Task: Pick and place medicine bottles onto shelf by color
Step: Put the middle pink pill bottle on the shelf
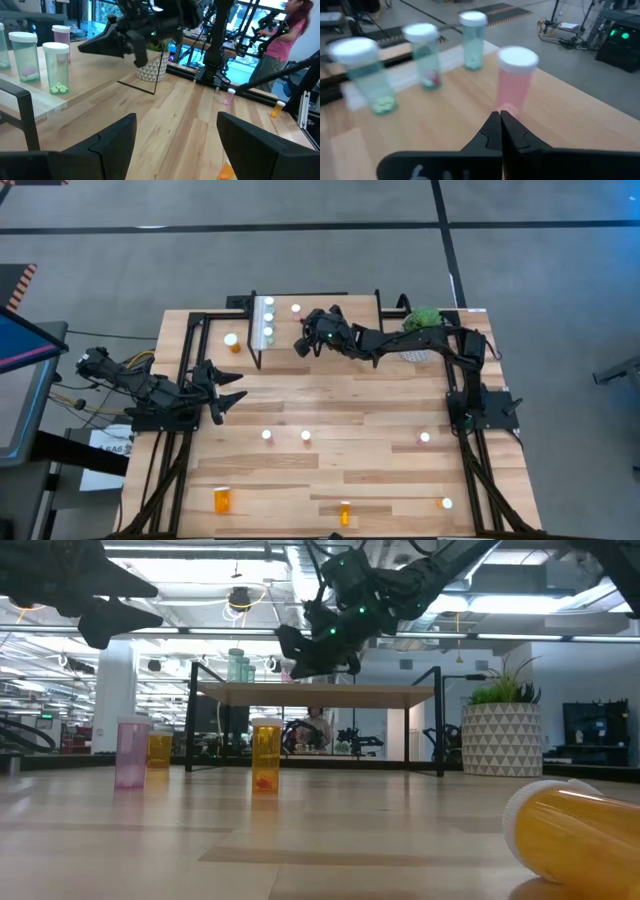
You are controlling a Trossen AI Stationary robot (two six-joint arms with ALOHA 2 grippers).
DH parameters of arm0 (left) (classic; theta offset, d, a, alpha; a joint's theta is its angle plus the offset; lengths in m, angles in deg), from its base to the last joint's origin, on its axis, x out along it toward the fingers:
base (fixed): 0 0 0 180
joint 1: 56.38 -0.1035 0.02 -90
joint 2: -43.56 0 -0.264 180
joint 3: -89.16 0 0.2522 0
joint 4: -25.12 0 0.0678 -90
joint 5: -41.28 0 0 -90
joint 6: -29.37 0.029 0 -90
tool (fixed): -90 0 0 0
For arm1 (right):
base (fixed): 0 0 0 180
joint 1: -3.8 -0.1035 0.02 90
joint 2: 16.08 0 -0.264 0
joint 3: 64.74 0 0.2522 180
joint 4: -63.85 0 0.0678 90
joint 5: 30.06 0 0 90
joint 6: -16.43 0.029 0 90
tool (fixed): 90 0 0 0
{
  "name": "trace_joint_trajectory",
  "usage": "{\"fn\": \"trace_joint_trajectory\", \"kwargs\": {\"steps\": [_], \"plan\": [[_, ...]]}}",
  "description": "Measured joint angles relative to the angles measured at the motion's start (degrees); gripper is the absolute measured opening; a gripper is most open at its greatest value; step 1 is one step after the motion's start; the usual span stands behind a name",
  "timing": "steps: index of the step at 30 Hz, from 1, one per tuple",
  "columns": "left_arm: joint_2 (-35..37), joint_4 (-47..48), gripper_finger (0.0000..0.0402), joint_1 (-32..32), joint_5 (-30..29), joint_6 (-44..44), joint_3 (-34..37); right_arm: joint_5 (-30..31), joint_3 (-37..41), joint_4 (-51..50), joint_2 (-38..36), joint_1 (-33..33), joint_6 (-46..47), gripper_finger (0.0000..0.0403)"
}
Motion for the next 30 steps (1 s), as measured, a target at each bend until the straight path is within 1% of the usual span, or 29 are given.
{"fn": "trace_joint_trajectory", "kwargs": {"steps": [6,10,30], "plan": [[-0.02,0.07,0.0265,-0.02,0.0,0.02,0.01,-1.96,0.06,1.24,0.08,1.37,-0.16,0.0005],[0.0,0.41,0.0265,-0.02,-0.06,0.42,0.01,-4.47,0.06,1.66,0.08,1.98,0.9,0.0005],[-0.02,1.34,0.0265,-0.02,-1.25,-0.07,0.01,-5.83,0.06,3.69,0.08,2.41,1.69,0.0005]]}}
